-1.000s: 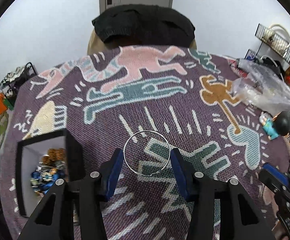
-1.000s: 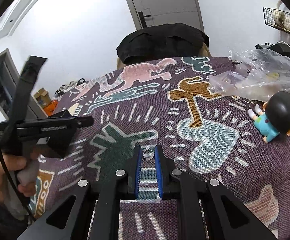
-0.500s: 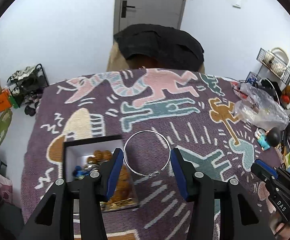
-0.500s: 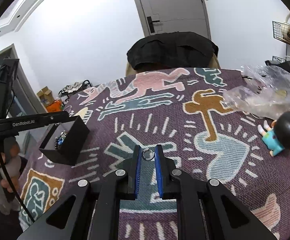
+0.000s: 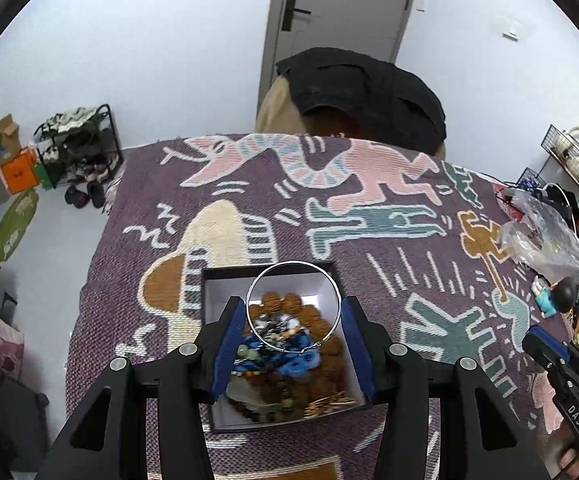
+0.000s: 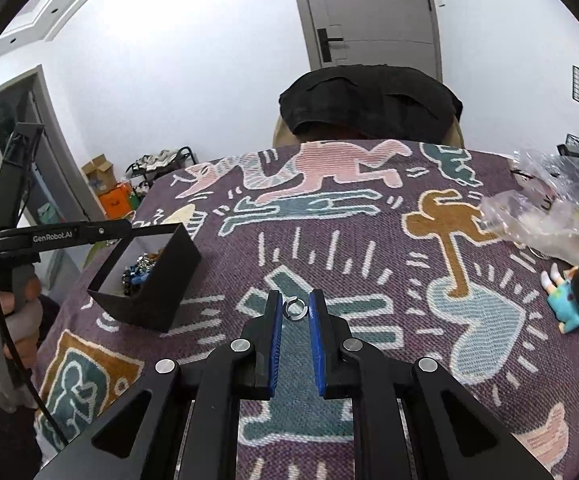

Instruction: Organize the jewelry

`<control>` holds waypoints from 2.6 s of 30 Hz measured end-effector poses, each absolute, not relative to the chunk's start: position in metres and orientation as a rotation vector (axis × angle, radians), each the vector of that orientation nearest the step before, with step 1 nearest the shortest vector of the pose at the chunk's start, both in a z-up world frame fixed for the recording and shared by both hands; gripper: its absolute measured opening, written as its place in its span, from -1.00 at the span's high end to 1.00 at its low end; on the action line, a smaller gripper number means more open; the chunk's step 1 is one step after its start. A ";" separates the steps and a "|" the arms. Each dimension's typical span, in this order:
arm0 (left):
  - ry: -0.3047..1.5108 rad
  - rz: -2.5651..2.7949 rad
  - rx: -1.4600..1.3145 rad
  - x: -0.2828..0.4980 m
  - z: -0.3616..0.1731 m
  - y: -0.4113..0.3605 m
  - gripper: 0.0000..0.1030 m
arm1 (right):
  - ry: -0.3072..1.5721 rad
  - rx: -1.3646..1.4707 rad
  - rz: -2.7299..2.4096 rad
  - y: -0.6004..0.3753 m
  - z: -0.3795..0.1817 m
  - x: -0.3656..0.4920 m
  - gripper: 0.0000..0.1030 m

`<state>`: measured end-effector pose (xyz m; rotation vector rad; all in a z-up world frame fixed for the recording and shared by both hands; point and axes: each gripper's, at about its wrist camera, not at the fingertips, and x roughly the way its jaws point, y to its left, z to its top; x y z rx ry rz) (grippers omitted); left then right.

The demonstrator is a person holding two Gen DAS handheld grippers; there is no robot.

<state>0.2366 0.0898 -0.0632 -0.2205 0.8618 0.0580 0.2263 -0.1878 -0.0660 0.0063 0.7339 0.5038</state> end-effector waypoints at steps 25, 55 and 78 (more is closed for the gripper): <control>0.814 0.082 -0.389 0.208 -0.066 0.161 -0.27 | 0.782 -0.048 0.725 -0.058 -0.047 0.245 0.72; 0.657 0.053 -0.331 0.166 -0.032 0.134 -0.95 | 0.811 0.063 0.685 -0.106 -0.039 0.233 -0.53; 0.520 0.000 -0.243 0.102 0.005 0.071 -0.99 | 0.748 0.172 0.564 -0.208 -0.023 0.180 -1.00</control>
